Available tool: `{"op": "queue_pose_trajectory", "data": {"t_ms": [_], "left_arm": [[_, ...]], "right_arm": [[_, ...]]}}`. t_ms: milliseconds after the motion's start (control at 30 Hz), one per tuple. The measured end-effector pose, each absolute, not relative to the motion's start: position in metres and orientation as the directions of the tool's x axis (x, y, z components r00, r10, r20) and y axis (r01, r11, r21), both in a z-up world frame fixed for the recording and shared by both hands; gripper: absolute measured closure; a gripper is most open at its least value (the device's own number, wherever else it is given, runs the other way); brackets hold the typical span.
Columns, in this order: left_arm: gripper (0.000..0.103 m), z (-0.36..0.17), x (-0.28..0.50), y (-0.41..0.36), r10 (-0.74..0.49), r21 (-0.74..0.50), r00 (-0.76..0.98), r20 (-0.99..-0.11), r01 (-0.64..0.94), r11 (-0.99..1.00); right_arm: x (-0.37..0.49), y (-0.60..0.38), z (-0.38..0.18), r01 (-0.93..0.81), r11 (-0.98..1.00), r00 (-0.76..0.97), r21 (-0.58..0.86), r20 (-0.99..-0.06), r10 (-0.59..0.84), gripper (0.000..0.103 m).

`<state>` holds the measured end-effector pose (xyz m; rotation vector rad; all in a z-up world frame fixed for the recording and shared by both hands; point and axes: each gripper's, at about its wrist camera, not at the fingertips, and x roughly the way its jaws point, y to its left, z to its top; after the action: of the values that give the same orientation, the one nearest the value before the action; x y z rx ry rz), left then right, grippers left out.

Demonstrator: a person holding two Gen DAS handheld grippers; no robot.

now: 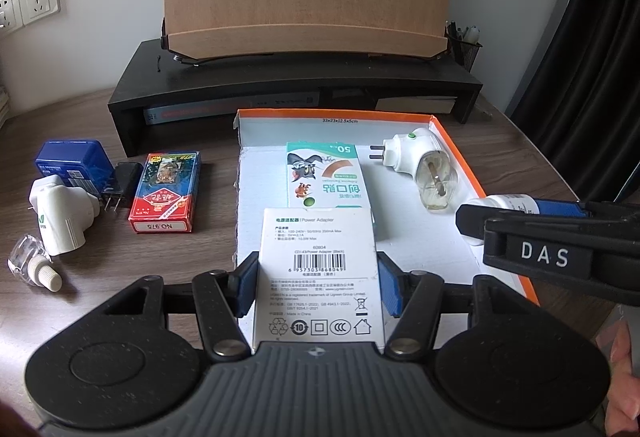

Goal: Organize rigid objects
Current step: 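Hold the adapter box and pill bottle above the white box, lowering slowly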

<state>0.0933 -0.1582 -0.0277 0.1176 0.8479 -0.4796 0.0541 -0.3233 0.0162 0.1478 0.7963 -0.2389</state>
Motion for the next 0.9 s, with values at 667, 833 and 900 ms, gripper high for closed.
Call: {"op": "queue_pose_trajectory", "data": {"t_ms": [667, 833, 900], "left_arm": [[0.043, -0.033, 0.103, -0.172, -0.360, -0.084, 0.555, -0.750, 0.459, 0.884], [0.043, -0.035, 0.105, -0.176, -0.356, -0.084, 0.551, -0.755, 0.457, 0.885], [0.043, -0.036, 0.106, -0.178, -0.356, -0.083, 0.550, -0.755, 0.458, 0.885]], "right_arm": [[0.077, -0.331, 0.014, 0.236, 0.971, 0.674, 0.039, -0.726, -0.135, 0.034], [0.082, -0.334, 0.012, 0.229, 0.973, 0.675, 0.042, -0.727, -0.128, 0.034], [0.084, -0.335, 0.010, 0.223, 0.974, 0.674, 0.042, -0.728, -0.123, 0.034]]}}
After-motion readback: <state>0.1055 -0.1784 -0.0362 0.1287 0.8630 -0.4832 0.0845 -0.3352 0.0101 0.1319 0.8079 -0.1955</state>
